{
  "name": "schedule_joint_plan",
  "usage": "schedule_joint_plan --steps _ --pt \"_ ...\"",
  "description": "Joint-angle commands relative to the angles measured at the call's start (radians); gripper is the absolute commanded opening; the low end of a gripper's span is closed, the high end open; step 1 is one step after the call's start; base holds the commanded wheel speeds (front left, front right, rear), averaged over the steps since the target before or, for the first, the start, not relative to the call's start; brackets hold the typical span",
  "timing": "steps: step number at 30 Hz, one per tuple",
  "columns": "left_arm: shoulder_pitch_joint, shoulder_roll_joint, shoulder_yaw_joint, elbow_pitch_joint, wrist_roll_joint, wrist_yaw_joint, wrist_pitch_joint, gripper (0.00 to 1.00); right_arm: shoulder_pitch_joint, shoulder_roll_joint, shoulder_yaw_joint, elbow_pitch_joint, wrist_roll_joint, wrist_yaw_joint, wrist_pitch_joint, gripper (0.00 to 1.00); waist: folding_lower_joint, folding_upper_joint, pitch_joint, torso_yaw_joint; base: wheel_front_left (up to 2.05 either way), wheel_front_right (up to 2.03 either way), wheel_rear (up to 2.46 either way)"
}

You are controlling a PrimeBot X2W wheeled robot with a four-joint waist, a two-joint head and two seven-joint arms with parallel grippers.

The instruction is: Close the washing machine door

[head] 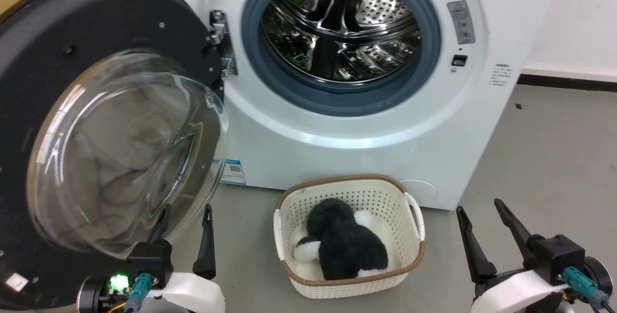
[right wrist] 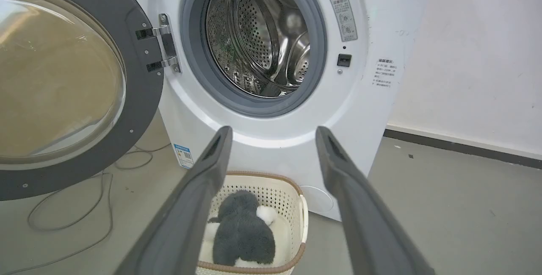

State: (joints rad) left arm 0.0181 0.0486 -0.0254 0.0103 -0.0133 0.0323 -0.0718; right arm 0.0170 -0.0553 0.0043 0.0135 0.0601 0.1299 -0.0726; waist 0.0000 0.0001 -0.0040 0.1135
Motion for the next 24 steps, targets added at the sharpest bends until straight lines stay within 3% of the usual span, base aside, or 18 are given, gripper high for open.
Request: schedule_joint_plan --steps 1,24 --pt "0.01 0.001 -0.003 0.003 -0.008 0.004 -0.009 1.0 0.012 0.002 0.001 0.002 0.006 0.0 -0.008 1.0 0.0 -0.0001 -0.002 0.008 0.0 0.0 0.0" --pt "0.036 0.001 -0.015 -0.014 -0.023 0.036 -0.057 1.0 0.001 0.003 0.042 0.028 0.029 0.0 -0.056 1.0 0.0 -0.0001 -0.003 0.137 0.0 0.0 0.0"
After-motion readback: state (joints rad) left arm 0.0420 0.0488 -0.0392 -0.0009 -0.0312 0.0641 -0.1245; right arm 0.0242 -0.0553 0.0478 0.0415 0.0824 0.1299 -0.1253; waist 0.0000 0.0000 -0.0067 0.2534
